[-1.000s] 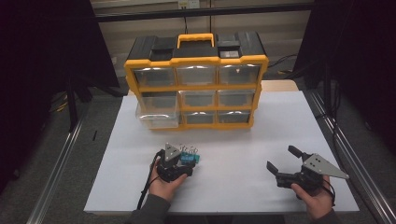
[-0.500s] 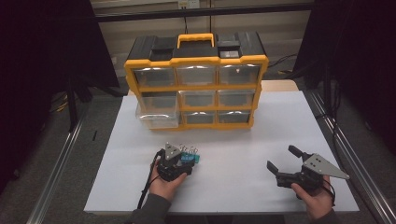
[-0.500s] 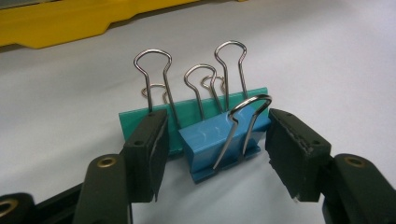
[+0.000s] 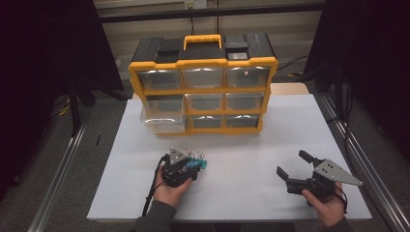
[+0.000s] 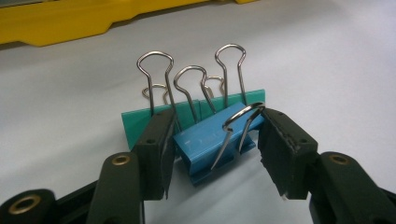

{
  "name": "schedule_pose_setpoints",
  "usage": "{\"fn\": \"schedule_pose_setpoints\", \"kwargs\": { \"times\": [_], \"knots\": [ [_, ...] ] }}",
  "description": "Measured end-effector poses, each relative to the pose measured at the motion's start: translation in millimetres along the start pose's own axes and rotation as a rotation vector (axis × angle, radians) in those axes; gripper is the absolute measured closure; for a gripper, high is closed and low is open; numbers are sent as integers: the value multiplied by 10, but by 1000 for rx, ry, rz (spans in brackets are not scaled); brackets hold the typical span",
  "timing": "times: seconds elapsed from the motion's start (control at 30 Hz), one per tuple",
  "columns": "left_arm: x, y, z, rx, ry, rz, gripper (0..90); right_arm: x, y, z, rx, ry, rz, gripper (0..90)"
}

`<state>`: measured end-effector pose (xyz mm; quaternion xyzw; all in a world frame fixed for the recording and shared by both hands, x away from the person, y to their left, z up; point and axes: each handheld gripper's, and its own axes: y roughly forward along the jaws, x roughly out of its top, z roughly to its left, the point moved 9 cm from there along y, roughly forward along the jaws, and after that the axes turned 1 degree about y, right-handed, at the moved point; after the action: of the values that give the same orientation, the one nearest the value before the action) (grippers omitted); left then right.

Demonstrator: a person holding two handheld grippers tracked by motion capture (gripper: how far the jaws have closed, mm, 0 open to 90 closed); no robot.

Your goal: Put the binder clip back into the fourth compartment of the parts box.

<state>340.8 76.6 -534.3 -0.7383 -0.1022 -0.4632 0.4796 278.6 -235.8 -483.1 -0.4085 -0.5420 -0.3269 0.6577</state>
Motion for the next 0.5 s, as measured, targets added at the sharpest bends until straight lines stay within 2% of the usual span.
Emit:
{"fn": "schedule_pose_setpoints", "kwargs": {
  "times": [0.03,0.07,0.13,0.2,0.5],
  "knots": [
    [-4,-10,9,-6,8,9,475,1,-2,-2,-2,2,0,19],
    [7,-13,-3,-17,-9,4,476,-1,-2,-4,-2,2,0,19],
    [25,-23,-13,-22,-13,-2,476,-3,-2,-6,-1,5,1,19],
    [37,-67,-9,-36,12,16,476,-4,-3,-5,0,7,1,19],
    [104,-205,-20,-100,24,38,477,2,-1,3,4,2,-3,18]
  ]
}}
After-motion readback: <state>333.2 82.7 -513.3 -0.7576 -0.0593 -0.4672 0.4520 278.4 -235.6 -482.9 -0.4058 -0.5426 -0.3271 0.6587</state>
